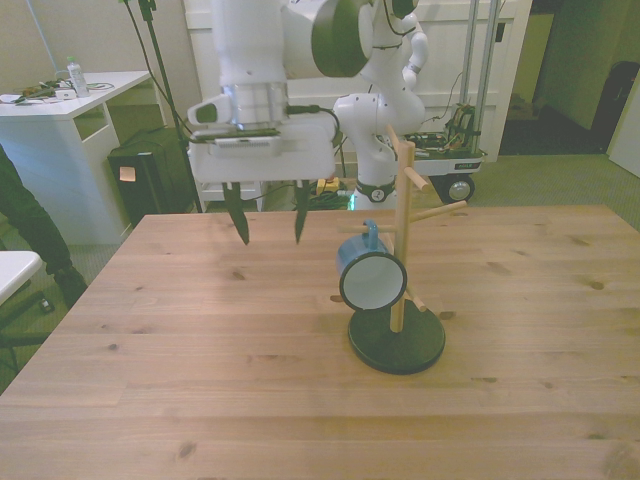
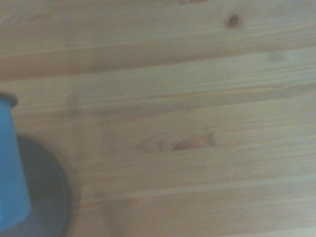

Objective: Hang the mug

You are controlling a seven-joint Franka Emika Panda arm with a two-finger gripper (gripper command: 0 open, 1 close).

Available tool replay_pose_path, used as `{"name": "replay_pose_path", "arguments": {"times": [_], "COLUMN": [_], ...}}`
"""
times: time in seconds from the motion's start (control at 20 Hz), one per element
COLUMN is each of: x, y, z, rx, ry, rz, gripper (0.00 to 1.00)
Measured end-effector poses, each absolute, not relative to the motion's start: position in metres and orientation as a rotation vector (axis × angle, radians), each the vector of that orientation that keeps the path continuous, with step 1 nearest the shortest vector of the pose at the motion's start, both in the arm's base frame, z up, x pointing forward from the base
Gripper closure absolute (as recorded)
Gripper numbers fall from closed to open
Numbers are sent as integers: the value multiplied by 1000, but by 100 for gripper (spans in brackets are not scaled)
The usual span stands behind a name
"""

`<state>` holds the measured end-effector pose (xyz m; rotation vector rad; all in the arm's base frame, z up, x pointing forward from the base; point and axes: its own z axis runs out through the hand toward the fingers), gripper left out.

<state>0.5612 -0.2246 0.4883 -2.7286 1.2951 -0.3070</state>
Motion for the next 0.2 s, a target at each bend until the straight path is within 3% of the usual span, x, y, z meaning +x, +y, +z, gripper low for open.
{"name": "replay_pose_path", "arguments": {"times": [0.2], "x": [547], "y": [-148], "z": [448], "rx": [-2825], "ry": [1124], "rz": [-320], "gripper": [0]}}
